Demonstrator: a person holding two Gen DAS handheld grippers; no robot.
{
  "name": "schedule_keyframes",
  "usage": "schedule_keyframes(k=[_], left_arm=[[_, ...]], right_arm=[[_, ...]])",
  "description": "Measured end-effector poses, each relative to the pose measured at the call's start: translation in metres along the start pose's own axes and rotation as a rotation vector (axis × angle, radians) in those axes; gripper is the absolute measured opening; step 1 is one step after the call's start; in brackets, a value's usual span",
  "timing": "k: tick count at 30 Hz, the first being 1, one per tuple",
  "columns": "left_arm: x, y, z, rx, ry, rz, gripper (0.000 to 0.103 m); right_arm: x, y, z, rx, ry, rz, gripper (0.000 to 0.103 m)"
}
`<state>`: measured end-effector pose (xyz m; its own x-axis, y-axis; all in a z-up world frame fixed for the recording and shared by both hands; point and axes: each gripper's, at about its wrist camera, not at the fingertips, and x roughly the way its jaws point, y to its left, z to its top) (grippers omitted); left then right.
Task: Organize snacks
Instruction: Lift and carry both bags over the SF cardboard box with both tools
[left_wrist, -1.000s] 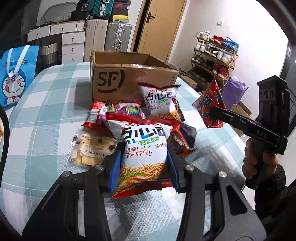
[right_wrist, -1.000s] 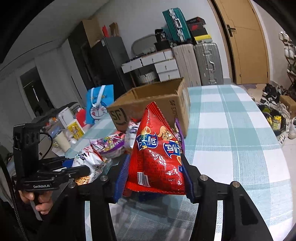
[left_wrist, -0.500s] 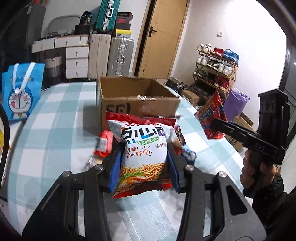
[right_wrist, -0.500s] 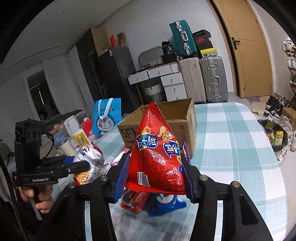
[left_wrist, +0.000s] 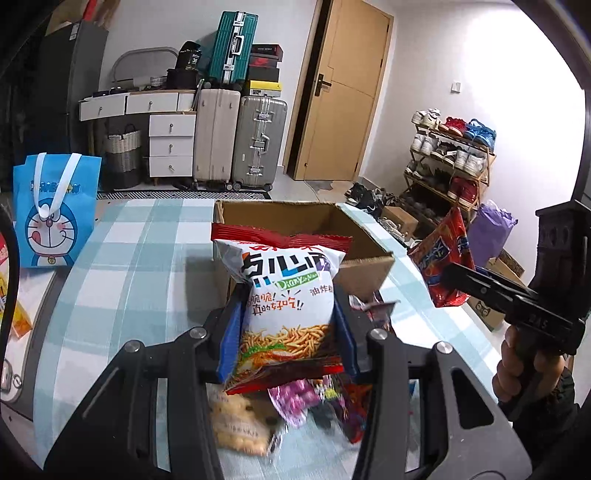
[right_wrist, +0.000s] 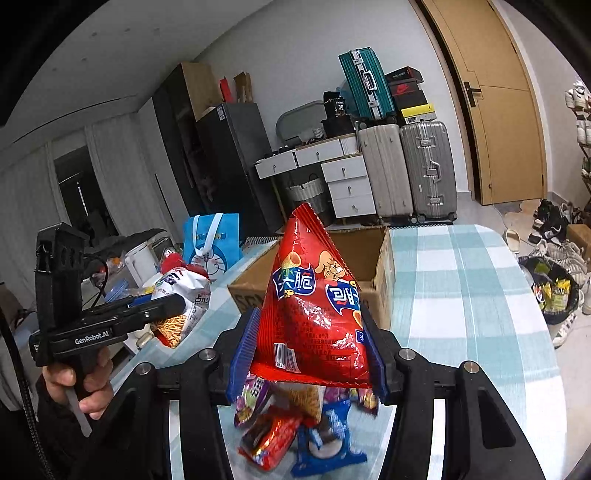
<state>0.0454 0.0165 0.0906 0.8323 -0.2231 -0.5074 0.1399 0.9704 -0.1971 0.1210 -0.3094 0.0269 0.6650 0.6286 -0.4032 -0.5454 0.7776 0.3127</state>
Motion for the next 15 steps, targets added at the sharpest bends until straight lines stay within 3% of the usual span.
schedule_keyframes(k=[15], left_arm=[[0.056,-0.001,0.046,-0.002,-0.007,0.021,0.041]], right_arm=[[0.042,-0.006,0.035,-0.002,0.001,-0.001,0.053]])
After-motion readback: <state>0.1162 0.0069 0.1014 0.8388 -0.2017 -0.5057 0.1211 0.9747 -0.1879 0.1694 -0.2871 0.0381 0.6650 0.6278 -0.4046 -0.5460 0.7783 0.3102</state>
